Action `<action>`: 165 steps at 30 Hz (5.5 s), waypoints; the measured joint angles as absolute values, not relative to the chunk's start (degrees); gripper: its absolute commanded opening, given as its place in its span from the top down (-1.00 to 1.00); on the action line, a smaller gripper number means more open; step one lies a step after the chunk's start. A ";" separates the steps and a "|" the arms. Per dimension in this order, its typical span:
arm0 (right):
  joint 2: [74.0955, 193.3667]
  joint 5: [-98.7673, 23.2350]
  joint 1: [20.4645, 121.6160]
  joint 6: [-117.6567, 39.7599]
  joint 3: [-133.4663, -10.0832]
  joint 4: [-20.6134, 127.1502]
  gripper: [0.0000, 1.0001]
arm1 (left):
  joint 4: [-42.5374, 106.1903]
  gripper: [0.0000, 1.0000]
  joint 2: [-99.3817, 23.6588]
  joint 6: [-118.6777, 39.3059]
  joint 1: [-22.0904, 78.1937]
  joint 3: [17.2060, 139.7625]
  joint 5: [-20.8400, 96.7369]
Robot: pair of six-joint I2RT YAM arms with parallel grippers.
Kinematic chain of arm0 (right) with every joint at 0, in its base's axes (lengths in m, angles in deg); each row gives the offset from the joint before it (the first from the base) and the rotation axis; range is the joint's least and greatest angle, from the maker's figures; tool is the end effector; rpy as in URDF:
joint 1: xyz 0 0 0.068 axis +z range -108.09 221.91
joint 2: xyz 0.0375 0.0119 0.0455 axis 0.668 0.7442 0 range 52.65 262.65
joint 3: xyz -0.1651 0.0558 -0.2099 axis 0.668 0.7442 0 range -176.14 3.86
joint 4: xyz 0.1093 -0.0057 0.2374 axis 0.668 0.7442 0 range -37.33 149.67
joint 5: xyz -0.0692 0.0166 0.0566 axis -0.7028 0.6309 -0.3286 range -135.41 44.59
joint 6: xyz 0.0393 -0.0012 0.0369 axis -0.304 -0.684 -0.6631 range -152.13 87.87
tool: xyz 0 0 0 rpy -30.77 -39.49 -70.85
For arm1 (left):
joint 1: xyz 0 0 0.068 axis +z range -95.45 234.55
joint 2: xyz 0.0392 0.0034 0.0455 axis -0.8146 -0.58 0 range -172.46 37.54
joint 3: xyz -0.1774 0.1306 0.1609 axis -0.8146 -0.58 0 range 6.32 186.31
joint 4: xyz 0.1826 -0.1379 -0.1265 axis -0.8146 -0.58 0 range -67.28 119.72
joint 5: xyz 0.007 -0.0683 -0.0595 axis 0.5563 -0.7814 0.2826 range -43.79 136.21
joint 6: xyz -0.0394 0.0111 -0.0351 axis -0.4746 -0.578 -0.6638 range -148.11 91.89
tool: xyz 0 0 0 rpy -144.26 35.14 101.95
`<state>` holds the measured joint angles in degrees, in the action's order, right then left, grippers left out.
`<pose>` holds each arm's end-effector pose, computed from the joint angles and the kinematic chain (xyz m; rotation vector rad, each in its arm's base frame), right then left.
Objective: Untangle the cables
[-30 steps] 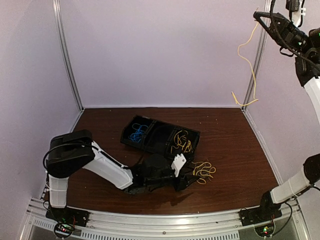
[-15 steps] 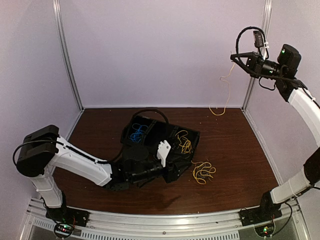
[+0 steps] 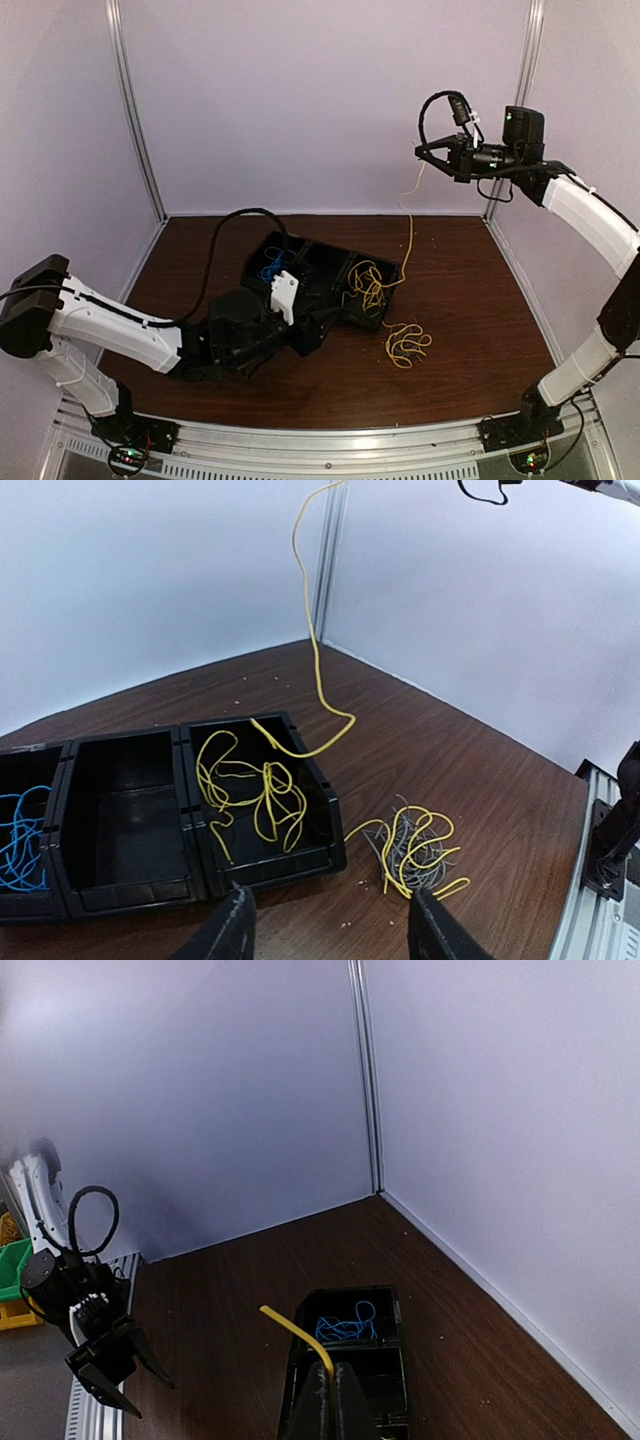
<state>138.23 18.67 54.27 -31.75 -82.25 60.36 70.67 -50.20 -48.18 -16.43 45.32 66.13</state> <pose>0.3183 0.1026 0.4278 -1.0070 1.4236 1.0906 0.1167 -0.3011 0.2180 0.5129 1.7042 -0.8788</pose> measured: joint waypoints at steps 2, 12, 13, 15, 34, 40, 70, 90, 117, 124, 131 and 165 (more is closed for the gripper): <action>139.13 17.70 55.63 -30.31 -82.27 61.47 1.00 | 69.60 -0.07 -48.10 -48.66 -16.43 43.88 68.12; 145.38 14.05 60.59 -24.36 -83.05 66.74 1.00 | 64.81 -0.11 -39.64 -49.89 -16.43 39.59 76.89; 145.99 13.81 60.63 -24.10 -83.05 67.04 1.00 | 64.66 -0.11 -38.97 -49.91 -16.43 39.29 77.56; 146.97 13.53 60.87 -23.40 -83.05 67.77 1.00 | 64.31 -0.11 -38.07 -49.93 -16.43 38.85 78.70; 146.49 11.45 64.57 -21.43 -95.40 72.64 1.00 | 62.56 -0.11 -38.94 -50.19 -16.43 38.41 80.56; 145.55 11.08 66.56 -21.19 -95.62 73.47 1.00 | 62.54 -0.12 -38.94 -50.19 -16.43 38.41 80.71; 152.22 5.46 70.12 -14.07 -85.83 76.46 1.00 | 62.15 -0.12 -38.94 -51.00 -16.43 37.52 81.48; 160.35 -2.80 70.25 -6.44 -81.35 80.55 1.00 | 62.17 -0.12 -38.94 -51.70 -16.43 36.90 82.13; 167.67 -21.73 75.58 -3.18 -82.09 85.97 0.99 | 61.89 -0.13 -39.62 -51.64 -16.43 36.97 82.15; 167.67 -22.95 75.61 -3.62 -82.14 86.37 0.93 | 61.69 -0.13 -39.62 -51.66 -16.43 36.97 82.13; 167.24 -22.97 75.69 -4.21 -82.55 87.39 0.76 | 61.64 -0.13 -39.62 -51.66 -16.43 36.97 82.13; 134.80 -21.22 75.30 -1.57 -68.61 97.60 0.68 | 61.30 -0.20 -43.03 -49.97 -16.43 40.18 79.81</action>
